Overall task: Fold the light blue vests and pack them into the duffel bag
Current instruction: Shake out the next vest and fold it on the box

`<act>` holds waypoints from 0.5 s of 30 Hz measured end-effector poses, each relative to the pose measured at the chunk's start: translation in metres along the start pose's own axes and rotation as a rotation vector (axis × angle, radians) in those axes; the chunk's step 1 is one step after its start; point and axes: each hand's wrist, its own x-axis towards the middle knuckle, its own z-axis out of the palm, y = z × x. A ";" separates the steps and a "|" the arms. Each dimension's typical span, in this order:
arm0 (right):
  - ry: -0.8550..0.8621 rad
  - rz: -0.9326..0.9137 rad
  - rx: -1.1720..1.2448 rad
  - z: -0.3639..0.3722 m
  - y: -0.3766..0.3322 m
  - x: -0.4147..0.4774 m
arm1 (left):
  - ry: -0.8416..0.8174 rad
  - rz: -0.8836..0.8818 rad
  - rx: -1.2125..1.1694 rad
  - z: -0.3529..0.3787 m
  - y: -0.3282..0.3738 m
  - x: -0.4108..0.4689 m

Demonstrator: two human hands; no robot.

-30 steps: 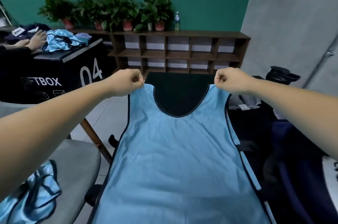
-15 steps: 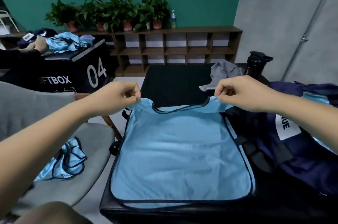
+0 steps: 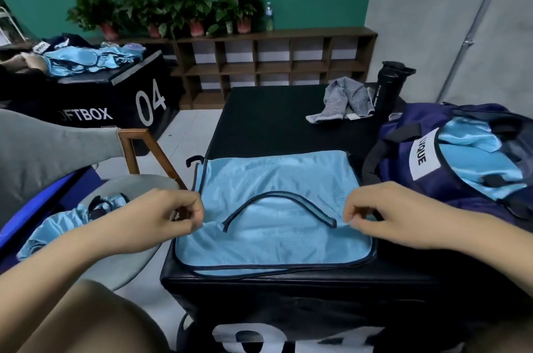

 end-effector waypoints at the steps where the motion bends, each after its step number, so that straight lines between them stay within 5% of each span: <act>1: -0.022 -0.006 -0.013 0.007 0.002 -0.004 | -0.025 0.002 0.006 0.005 -0.004 -0.002; 15: -0.143 -0.002 -0.080 0.052 0.015 -0.026 | -0.187 0.004 0.043 0.054 -0.037 -0.012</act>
